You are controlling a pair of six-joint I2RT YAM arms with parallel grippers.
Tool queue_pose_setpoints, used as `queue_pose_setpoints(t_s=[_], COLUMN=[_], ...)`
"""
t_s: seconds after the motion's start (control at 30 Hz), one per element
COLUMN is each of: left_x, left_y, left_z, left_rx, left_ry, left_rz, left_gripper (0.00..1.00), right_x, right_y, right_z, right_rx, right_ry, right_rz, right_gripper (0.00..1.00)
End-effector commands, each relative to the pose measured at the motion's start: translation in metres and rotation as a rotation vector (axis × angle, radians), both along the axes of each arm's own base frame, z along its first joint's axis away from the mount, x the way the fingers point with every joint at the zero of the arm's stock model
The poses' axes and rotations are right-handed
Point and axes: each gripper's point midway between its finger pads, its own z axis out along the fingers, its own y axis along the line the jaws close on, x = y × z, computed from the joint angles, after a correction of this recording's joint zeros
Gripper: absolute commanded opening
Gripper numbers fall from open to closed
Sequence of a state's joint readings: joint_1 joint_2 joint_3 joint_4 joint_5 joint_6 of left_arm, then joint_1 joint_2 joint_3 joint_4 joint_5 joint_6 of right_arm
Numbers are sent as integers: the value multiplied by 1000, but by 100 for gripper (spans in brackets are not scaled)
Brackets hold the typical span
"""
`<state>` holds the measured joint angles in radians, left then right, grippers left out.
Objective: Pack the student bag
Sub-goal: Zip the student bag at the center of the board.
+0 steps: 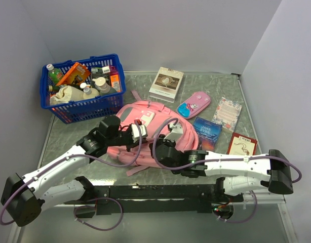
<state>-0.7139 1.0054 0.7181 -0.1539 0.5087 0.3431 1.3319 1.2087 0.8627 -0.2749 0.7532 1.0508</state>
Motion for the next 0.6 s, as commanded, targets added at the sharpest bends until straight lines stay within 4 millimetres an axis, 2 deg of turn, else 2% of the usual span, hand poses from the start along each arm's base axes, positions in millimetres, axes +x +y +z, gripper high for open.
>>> queue_pose_setpoints(t_s=[0.0,0.1,0.2,0.23,0.3,0.4,0.57], left_x=[1,0,-2,-2,-3,-2,-2], left_y=[-17,-16,-17,-17,-17,-19,-22], left_z=[79,74,73,73,75,78,82], left_rx=[-211,-205,-218,-220,-226,-233,-246], left_ry=[-142,-137,-122,-122,-119,-118,-124], left_rz=[-48,-42,-48,-47,-50,-53,-65], left_gripper=[1,1,1,1,1,1,1], right_x=[0,-8,-11,-11,-8,-6,-5], right_y=[-52,-66,-69,-68,-64,-53,-48], right_z=[-28,-32,-32,-31,-24,-16,-21], right_rx=[-140,-148,-143,-143,-152,-194,-254], right_ry=[32,38,32,29,4,-30,-11], right_rz=[-80,-91,-93,-96,-109,-98,-120], right_gripper=[18,20,33,43,50,55,56])
